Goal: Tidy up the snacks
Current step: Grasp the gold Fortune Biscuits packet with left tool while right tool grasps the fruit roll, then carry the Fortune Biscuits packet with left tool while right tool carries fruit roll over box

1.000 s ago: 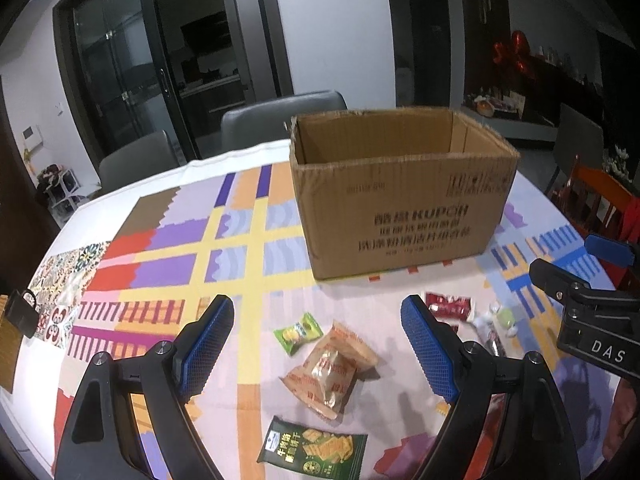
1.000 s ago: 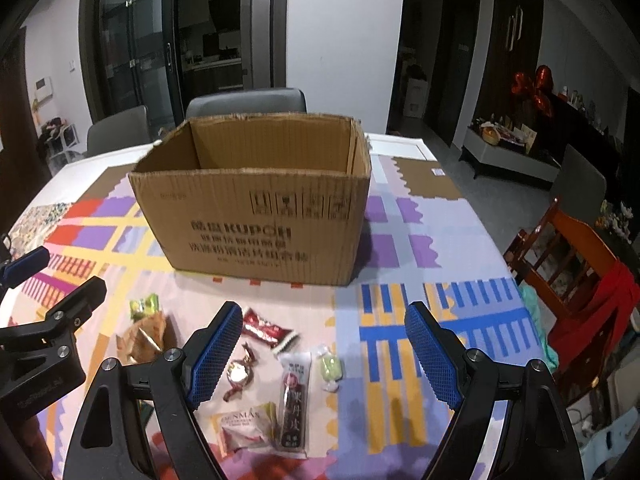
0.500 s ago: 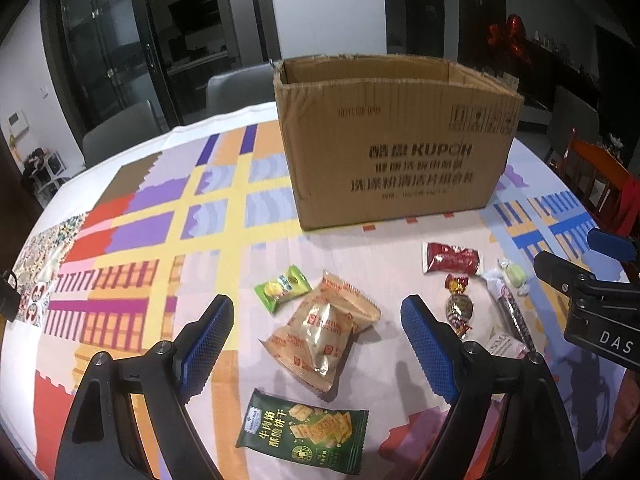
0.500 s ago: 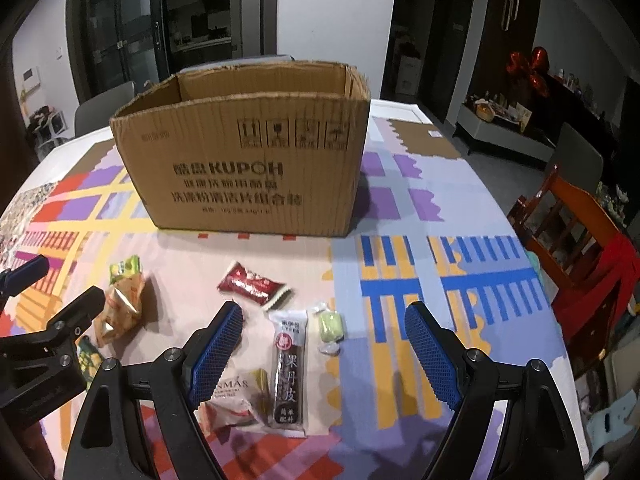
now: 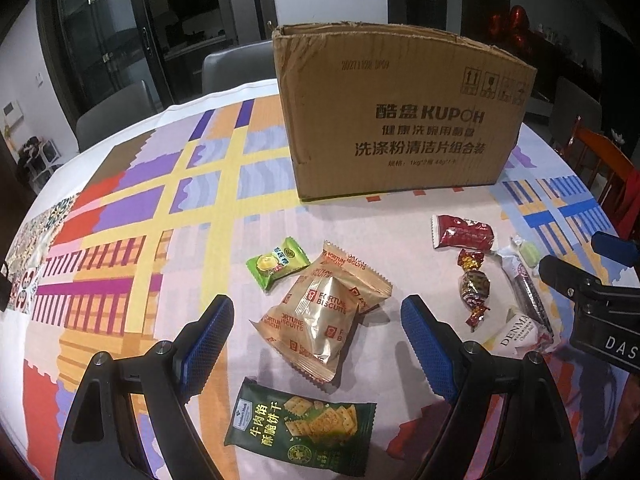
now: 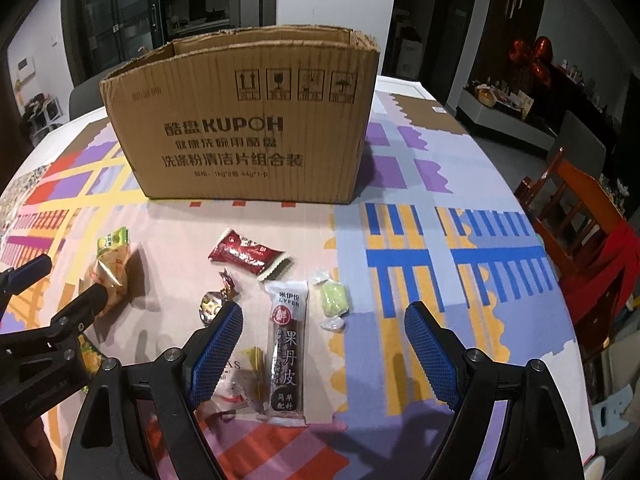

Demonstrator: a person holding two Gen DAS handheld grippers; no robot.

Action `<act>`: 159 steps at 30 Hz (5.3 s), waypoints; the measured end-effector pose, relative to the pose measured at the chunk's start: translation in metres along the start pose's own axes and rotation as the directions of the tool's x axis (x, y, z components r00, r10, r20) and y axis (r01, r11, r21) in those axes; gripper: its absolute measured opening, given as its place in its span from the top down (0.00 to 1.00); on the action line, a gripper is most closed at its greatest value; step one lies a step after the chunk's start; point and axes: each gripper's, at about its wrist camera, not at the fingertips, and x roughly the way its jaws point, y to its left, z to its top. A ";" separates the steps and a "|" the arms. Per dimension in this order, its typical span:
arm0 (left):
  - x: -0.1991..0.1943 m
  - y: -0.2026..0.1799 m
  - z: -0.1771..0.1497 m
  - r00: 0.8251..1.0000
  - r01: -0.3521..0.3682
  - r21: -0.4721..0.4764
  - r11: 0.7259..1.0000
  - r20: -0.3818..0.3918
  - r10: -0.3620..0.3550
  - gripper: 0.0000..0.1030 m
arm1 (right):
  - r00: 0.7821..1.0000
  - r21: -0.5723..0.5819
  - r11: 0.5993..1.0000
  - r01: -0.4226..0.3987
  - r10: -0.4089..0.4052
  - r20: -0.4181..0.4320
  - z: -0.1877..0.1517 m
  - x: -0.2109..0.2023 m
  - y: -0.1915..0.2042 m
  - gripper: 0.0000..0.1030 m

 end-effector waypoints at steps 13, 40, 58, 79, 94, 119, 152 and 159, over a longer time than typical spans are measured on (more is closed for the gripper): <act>0.022 -0.004 -0.007 0.999 0.014 0.009 1.000 -0.045 -0.014 0.17 | 0.998 0.009 1.000 -0.005 0.005 -0.059 -0.008 0.021 0.000 0.23; 0.050 -0.007 -0.004 0.995 0.049 0.009 0.999 -0.087 -0.048 0.34 | 0.989 0.007 0.996 -0.085 0.085 -0.122 -0.014 0.048 0.007 0.63; 0.035 -0.009 -0.002 0.997 0.061 0.011 0.998 -0.056 -0.060 0.54 | 0.985 0.018 0.992 -0.123 0.124 -0.118 -0.012 0.046 0.004 0.82; 0.007 -0.008 0.008 0.999 0.051 -0.009 0.999 -0.011 -0.051 0.55 | 0.990 0.014 0.991 -0.130 0.130 -0.060 -0.001 0.024 0.000 0.83; -0.019 -0.006 0.028 0.998 0.048 -0.030 0.998 0.039 -0.047 0.55 | 0.991 0.005 0.991 -0.133 0.133 0.012 0.020 0.001 -0.007 0.83; -0.062 -0.002 0.072 0.992 0.046 -0.039 0.998 0.119 -0.041 0.55 | 0.978 -0.015 0.985 -0.171 0.171 0.121 0.064 -0.041 -0.014 0.83; -0.073 -0.002 0.159 0.967 0.058 -0.012 0.998 0.249 -0.053 0.55 | 0.944 -0.034 0.985 -0.170 0.173 0.280 0.149 -0.064 -0.024 0.83; -0.061 -0.001 0.174 0.966 0.074 -0.012 0.997 0.248 -0.068 0.55 | 0.944 -0.029 0.985 -0.167 0.169 0.282 0.169 -0.051 -0.025 0.83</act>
